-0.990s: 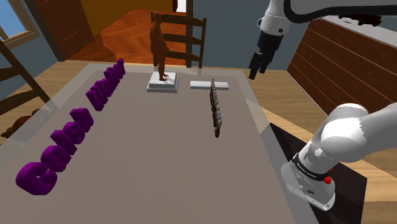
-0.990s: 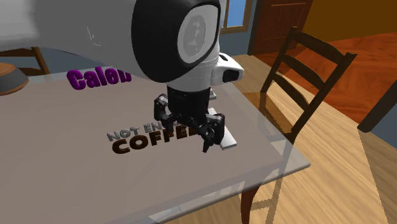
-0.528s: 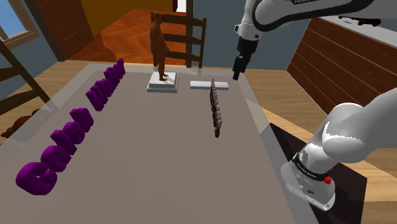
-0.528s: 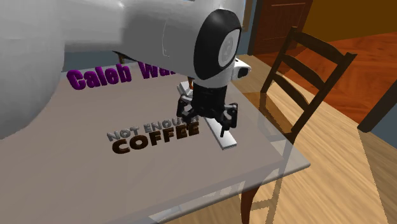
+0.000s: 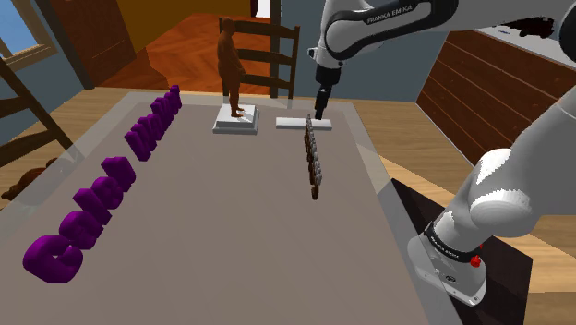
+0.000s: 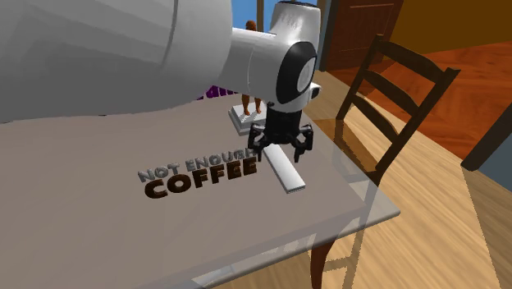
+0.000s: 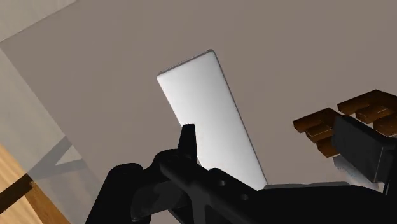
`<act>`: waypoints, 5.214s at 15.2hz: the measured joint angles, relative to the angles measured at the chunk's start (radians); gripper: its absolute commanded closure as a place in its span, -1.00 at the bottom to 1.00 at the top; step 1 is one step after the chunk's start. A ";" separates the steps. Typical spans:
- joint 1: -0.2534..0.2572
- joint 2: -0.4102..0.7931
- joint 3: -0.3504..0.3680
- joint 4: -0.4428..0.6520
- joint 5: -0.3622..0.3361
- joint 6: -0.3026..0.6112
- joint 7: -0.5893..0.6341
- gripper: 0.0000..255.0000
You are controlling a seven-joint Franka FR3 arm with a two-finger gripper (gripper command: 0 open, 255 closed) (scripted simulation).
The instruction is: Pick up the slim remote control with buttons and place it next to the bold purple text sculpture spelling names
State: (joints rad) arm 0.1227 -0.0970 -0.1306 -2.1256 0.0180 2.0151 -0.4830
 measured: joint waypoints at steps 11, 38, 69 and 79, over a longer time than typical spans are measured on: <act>0.013 0.235 0.012 0.134 0.020 0.100 -0.146 -1.00; 0.013 0.211 0.011 0.165 0.016 0.046 -0.144 1.00; 0.076 0.110 0.067 0.385 0.000 -0.273 -0.015 1.00; 0.192 0.093 0.184 0.364 0.002 -0.264 0.218 1.00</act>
State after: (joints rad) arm 0.3147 -0.0045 0.0535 -1.7621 0.0197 1.7508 -0.2646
